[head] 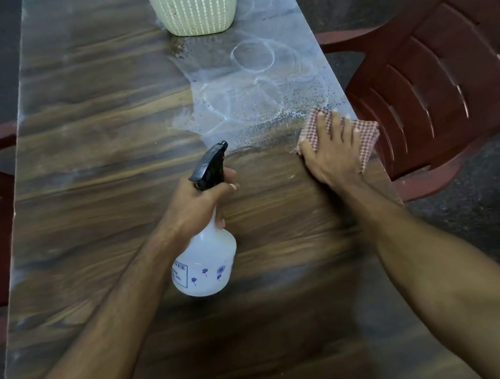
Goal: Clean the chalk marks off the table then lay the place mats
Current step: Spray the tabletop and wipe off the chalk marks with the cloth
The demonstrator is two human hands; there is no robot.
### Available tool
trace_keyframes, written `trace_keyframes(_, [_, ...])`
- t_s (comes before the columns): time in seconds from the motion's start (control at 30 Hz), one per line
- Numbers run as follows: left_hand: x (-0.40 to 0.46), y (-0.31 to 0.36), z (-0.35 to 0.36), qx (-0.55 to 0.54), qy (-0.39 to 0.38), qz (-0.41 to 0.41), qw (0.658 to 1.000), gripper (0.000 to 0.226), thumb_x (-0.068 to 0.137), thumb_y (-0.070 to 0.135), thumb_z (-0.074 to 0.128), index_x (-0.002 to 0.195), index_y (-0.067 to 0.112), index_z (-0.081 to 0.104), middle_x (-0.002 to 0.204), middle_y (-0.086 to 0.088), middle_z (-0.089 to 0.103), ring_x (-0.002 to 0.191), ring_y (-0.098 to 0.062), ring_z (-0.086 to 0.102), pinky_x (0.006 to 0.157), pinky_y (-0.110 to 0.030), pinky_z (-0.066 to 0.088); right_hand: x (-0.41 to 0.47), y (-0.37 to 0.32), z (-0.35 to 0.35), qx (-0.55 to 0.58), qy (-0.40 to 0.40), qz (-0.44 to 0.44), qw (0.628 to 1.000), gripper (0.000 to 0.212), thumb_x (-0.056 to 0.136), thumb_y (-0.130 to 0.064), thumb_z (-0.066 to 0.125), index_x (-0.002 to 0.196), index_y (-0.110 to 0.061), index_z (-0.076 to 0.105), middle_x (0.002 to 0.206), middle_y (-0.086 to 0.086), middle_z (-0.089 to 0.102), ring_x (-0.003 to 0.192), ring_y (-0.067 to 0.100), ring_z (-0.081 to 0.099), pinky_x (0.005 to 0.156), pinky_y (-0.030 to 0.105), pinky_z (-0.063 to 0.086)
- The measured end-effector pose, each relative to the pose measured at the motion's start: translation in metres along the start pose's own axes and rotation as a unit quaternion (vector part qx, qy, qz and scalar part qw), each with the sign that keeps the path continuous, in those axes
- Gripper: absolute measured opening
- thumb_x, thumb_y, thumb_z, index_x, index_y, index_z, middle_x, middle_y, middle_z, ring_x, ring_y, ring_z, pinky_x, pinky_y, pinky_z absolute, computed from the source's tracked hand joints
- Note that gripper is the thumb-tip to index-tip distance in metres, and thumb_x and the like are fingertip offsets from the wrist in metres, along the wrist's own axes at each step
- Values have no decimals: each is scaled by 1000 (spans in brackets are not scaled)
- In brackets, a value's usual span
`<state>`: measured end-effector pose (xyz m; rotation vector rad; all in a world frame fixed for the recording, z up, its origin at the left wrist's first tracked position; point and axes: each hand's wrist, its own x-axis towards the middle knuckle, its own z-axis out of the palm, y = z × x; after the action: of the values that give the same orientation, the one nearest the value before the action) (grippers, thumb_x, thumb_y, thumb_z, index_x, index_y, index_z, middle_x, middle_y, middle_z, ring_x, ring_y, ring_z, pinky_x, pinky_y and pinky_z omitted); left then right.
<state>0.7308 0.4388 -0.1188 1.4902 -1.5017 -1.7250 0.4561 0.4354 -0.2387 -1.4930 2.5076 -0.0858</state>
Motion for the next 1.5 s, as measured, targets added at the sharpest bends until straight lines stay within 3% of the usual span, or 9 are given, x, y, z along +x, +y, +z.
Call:
trace_keyframes(0.23, [14, 2, -13, -14, -6, -13, 1000, 17, 89, 10, 65, 106, 11, 67, 103, -6, 72, 90, -62, 55, 49, -30, 47, -108, -44, 18, -4, -50, -184, 982, 74, 95, -65, 19, 157, -32, -2, 165, 1, -9, 152, 24, -9, 122, 43, -2])
trace_keyframes(0.37, [20, 4, -23, -19, -10, -15, 1000, 15, 90, 9, 64, 104, 11, 66, 110, -12, 70, 99, -47, 59, 47, -29, 46, -70, 4, 9, -17, -20, -82, 996, 77, 90, -69, 19, 158, -31, 10, 166, 3, 3, 152, 28, 2, 121, 48, 8])
trace_keyframes(0.57, [25, 0, -36, -17, -5, -3, 1000, 13, 89, 9, 64, 102, 11, 67, 114, -15, 66, 106, -31, 59, 51, -32, 46, 41, -6, -5, 7, -1, 30, 1000, 77, 97, -65, 18, 159, -21, 4, 165, 11, 0, 152, 32, -4, 122, 49, -3])
trace_keyframes(0.7, [23, 7, -42, -16, -2, -7, 1000, 17, 91, 7, 62, 108, 5, 65, 115, -14, 66, 71, -12, 54, 48, -29, 47, 41, -59, 0, -10, -20, -27, 999, 77, 97, -64, 14, 158, -20, -4, 164, 13, -8, 151, 33, -8, 121, 51, -4])
trace_keyframes(0.9, [31, 11, -52, 1, 13, -2, 1000, 18, 90, 9, 64, 107, 8, 67, 112, -11, 69, 54, -10, 54, 54, -28, 49, -66, -78, 17, -16, -57, -186, 981, 75, 94, -69, 15, 157, -33, -3, 165, -1, -12, 151, 21, -11, 122, 45, 0])
trace_keyframes(1.0, [34, 12, -59, -2, 11, 1, 1000, 18, 90, 11, 64, 107, 8, 66, 110, -12, 69, 43, -19, 51, 55, -31, 49, -58, -38, 11, -42, -41, -145, 988, 78, 91, -73, 12, 157, -33, 0, 165, 1, -7, 151, 22, -6, 120, 46, 2])
trace_keyframes(1.2, [38, 6, -70, 23, 19, 12, 999, 17, 90, 12, 65, 106, 11, 67, 108, -10, 71, 47, -5, 55, 67, -35, 47, 47, -38, -4, 2, -6, 11, 1000, 79, 95, -67, 14, 158, -21, 1, 165, 13, -2, 151, 33, -4, 122, 52, -1])
trace_keyframes(1.33, [40, 7, -74, 10, 17, 9, 1000, 17, 90, 13, 66, 106, 10, 65, 108, -11, 70, 48, -22, 52, 57, -32, 47, 50, -114, 6, -4, -32, -72, 997, 77, 98, -64, 15, 158, -21, -5, 164, 14, -8, 150, 34, -10, 121, 51, -6])
trace_keyframes(1.5, [40, 11, -77, 1, 12, 16, 1000, 18, 89, 13, 65, 107, 9, 64, 108, -11, 69, 54, -35, 54, 52, -27, 47, -42, -154, 26, -28, -52, -232, 971, 75, 96, -64, 12, 158, -25, -6, 164, 7, -13, 151, 26, -12, 122, 46, -5])
